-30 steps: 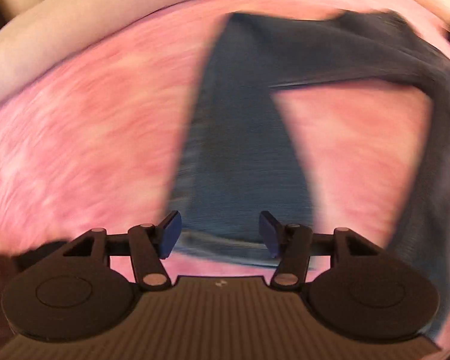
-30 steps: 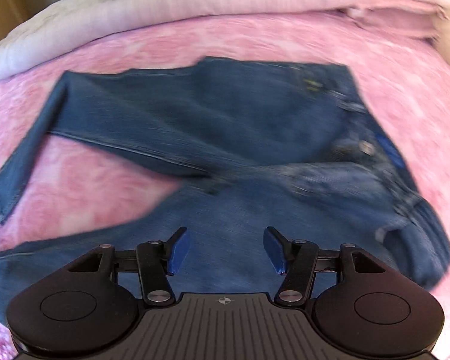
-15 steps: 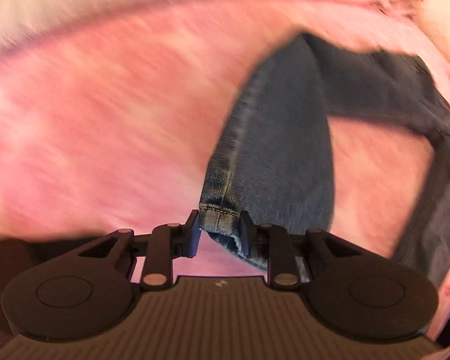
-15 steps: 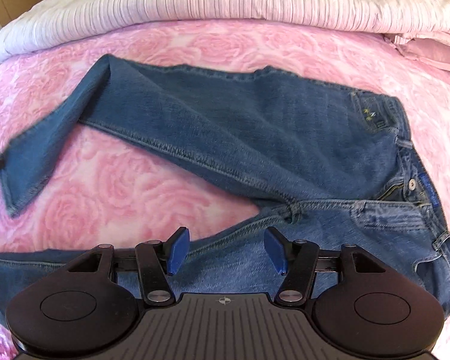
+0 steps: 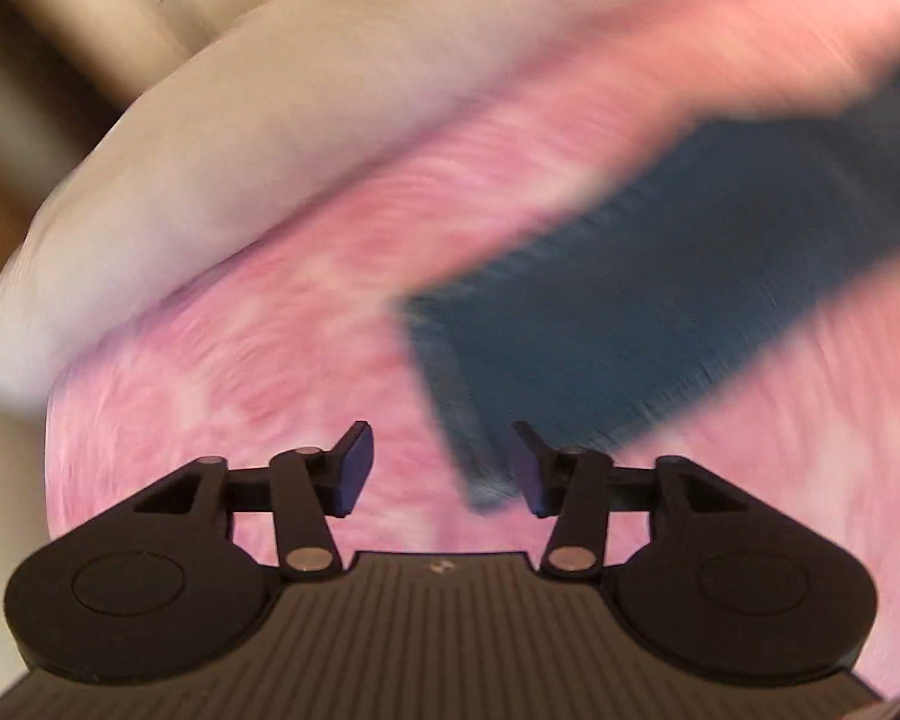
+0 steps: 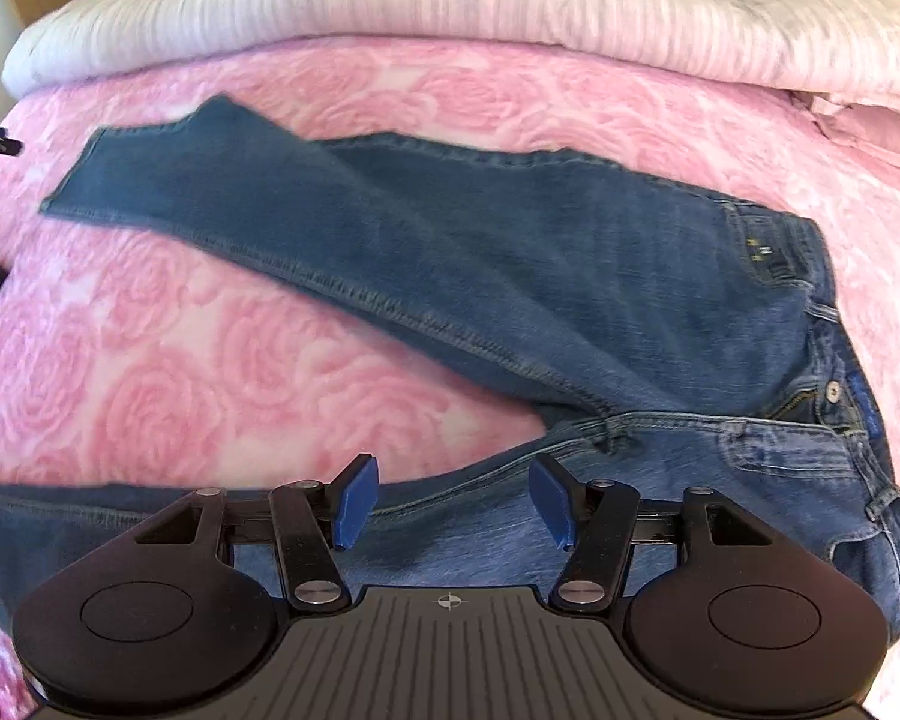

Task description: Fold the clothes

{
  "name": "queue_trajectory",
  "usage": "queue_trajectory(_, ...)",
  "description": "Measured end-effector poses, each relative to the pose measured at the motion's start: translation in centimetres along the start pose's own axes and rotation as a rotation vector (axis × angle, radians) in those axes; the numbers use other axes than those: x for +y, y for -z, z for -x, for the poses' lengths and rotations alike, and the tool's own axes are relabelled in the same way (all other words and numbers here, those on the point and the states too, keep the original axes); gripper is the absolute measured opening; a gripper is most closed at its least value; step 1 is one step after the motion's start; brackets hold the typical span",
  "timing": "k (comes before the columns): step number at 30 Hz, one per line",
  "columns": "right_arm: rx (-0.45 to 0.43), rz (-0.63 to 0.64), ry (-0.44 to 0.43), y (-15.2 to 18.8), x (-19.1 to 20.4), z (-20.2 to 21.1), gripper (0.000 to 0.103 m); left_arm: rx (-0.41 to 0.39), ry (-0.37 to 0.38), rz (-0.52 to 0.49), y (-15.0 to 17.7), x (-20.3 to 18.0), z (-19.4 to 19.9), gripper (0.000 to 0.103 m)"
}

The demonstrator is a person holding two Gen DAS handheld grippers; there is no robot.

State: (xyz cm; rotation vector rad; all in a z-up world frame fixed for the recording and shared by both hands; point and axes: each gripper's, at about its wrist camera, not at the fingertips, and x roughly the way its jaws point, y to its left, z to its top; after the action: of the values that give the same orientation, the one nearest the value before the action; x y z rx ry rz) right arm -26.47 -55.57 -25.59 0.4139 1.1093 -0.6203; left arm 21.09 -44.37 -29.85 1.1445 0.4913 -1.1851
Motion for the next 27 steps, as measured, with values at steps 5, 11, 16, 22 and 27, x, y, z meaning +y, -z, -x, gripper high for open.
queue_trajectory(5, -0.003, 0.047, -0.005, 0.0, 1.1, -1.0, 0.06, -0.071, -0.07, -0.611, 3.6, -10.0, -2.2, 0.058)
queue_trajectory(11, -0.033, 0.228, 0.035, -0.6, 3.2, -3.2, 0.061, -0.074, -0.165, -0.749, 3.3, -10.8, -5.3, 0.037)
queue_trajectory(16, -0.04, 0.358, 0.084, -1.3, 4.1, -5.7, 0.061, -0.045, -0.108, -0.762, 2.7, -9.6, -4.8, 0.009)
queue_trajectory(22, -0.056, 0.456, 0.101, -1.8, 4.3, -6.2, 0.061, 0.054, -0.005, -0.696, 5.2, -8.8, 1.0, 0.009)
queue_trajectory(27, -0.027, 0.413, 0.063, -1.7, 4.4, -6.5, 0.061, 0.106, 0.014, -0.705, 6.6, -10.7, -0.3, 0.013)
